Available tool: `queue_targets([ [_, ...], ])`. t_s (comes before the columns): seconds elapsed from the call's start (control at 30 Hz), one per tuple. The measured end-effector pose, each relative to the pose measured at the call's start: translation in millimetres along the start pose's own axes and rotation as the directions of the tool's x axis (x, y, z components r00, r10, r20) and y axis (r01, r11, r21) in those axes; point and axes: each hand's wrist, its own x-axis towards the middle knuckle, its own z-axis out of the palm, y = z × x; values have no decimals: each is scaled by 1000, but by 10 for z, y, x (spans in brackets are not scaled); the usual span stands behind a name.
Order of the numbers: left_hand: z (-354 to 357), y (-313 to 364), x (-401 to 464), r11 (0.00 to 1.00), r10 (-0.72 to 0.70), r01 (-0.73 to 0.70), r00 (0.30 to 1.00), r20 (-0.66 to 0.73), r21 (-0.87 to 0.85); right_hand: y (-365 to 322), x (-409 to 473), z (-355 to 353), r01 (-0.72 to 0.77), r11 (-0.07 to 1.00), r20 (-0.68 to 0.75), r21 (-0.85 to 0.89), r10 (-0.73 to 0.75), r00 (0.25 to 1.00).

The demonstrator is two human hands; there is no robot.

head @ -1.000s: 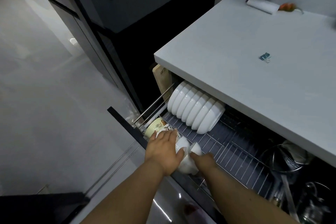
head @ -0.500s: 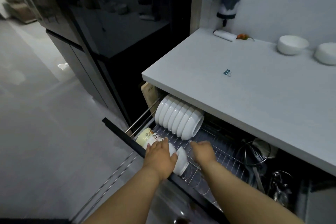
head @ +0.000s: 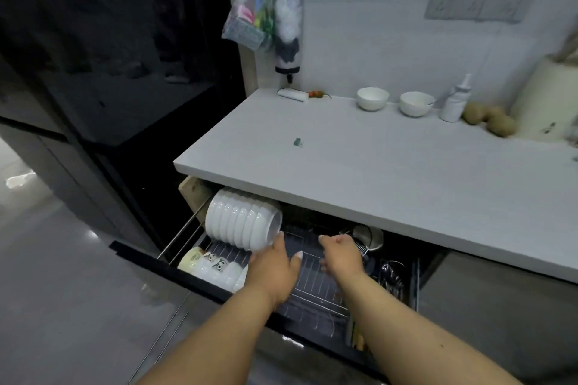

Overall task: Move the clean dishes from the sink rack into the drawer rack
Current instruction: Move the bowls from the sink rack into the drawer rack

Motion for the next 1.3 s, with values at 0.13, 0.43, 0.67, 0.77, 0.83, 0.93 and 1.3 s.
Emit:
queue_targets([
  [0.13,119,477,22,994,95,-93,995,37,-64,-81,-92,-547,5,988,-33,153,0,999],
  [0.43,424,1835,3,950,298,-288,952,71,-123,8,-233,-1906,-3,931,-167,366,70,983],
  [0.67,978,3084,-191,905,422,-399,886,194,-149,372,-352,-3258,31,903,-316,428,117,942],
  [0.77,1256,3671,-322,859,512,-495,817,265,-136,614,-428,-3863,49,885,-398,463,159,904],
  [0.83,1432,4046,-441,824,563,-552,770,300,-130,795,-497,-4259,61,874,-454,481,189,871],
  [0.93,1698,4551,-646,774,623,-617,700,348,-144,1100,-658,-4869,62,869,-539,491,247,805],
  [1.3,2846,5971,-1699,588,704,-777,355,616,-225,2357,-1689,-6821,118,787,-754,606,520,400],
])
